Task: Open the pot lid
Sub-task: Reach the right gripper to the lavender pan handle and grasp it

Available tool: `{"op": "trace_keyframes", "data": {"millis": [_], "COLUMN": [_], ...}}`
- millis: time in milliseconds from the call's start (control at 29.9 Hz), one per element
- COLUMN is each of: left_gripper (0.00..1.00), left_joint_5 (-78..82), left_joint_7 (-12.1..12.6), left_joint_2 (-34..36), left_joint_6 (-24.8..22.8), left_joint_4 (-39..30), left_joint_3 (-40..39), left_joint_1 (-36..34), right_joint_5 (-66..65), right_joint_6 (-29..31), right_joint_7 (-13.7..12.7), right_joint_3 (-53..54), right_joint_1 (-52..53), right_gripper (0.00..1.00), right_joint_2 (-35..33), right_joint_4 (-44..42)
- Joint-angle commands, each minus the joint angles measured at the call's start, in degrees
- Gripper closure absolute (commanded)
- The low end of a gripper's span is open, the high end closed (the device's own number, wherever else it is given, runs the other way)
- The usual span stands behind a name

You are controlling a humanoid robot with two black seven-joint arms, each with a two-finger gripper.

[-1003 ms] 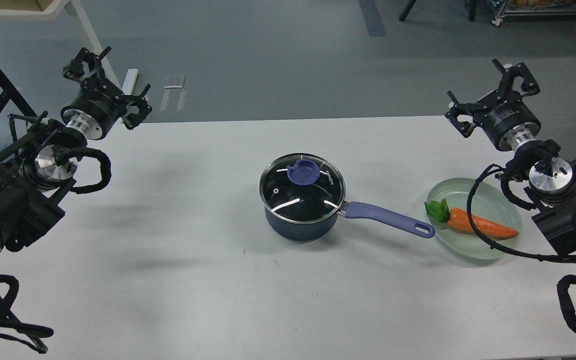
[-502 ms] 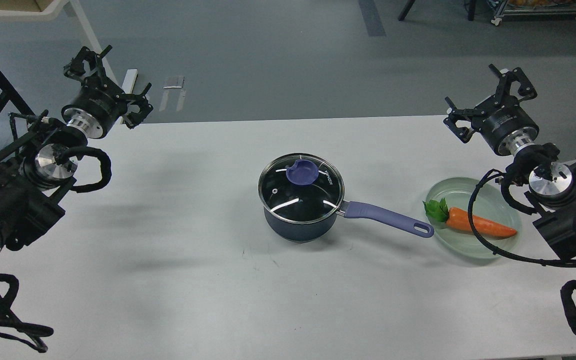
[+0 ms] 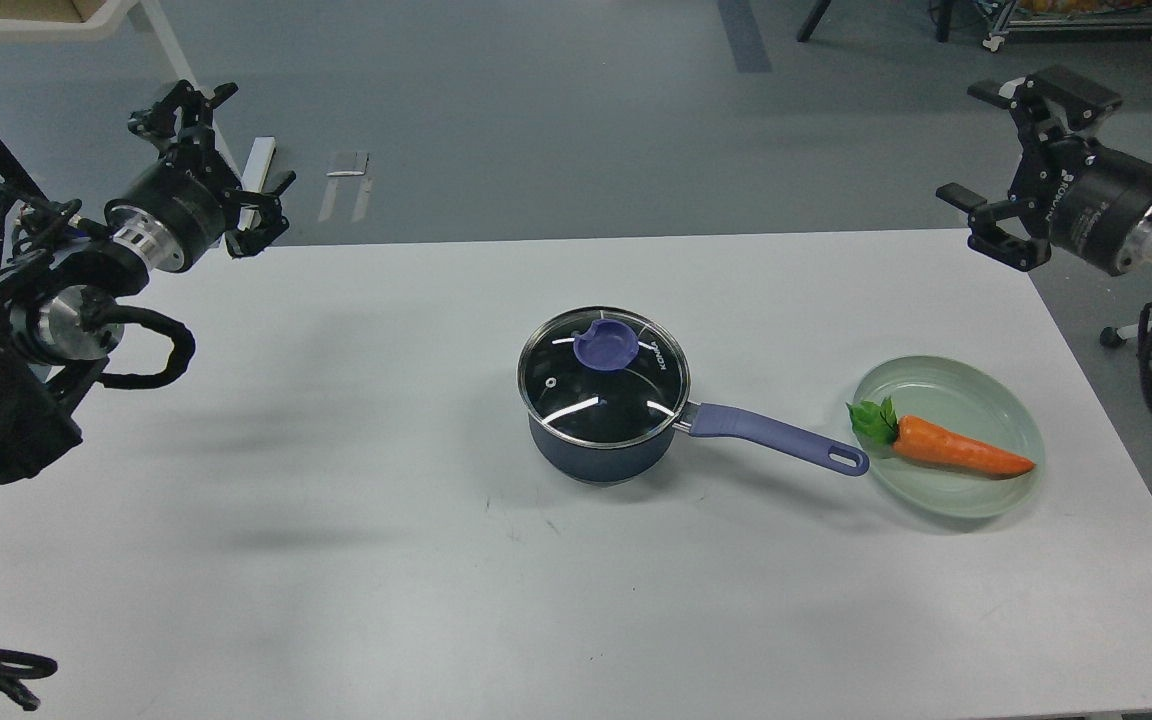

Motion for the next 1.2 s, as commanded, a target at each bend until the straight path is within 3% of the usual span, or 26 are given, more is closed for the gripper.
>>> {"op": "trace_keyframes", "data": {"millis": [0,368,535,602,736,1171], "left_gripper": [0.01,0.01,0.01,0.01,0.01,0.01], "left_joint_5": [2.08,1.55,1.38,1.38,1.29,1.11], "left_joint_7": [-0.01,-0.1,-0.19,-0.19,-0.27,-1.15], "left_joint_2": [1.01,0.83,0.83,0.83,0.92,0.57], "left_joint_6": [0.21,-0.23,-0.23,-0.23,-0.23,-0.41], "left_joint_4": [-1.07,-1.07,-1.07,-1.07,-1.07,-1.07], "left_joint_3": [0.02,2.13,2.13,2.13,2.13,1.6], "left_joint_1": [0.16,0.52,0.52,0.52,0.52,0.6], "right_joint_5": [-17.04,-63.36,-78.49,-81.93,-83.7,-88.36], "right_joint_6": [-0.87,-0.69,-0.34,-0.43,-0.51,-0.43], "right_joint_7": [-0.02,0.51,6.56,8.15,8.86,11.32], "right_joint_3": [0.18,-1.83,-9.46,-14.73,-21.08,-27.77], "right_joint_1": [0.71,4.14,6.15,8.35,10.29,10.47], "right_gripper": [0.03,0.04,0.04,0.04,0.04,0.09], "right_joint_2": [-4.63,-4.9,-1.47,-0.6,2.22,8.9], "right_joint_4": [9.02,26.08,26.88,26.88,25.04,18.62]}}
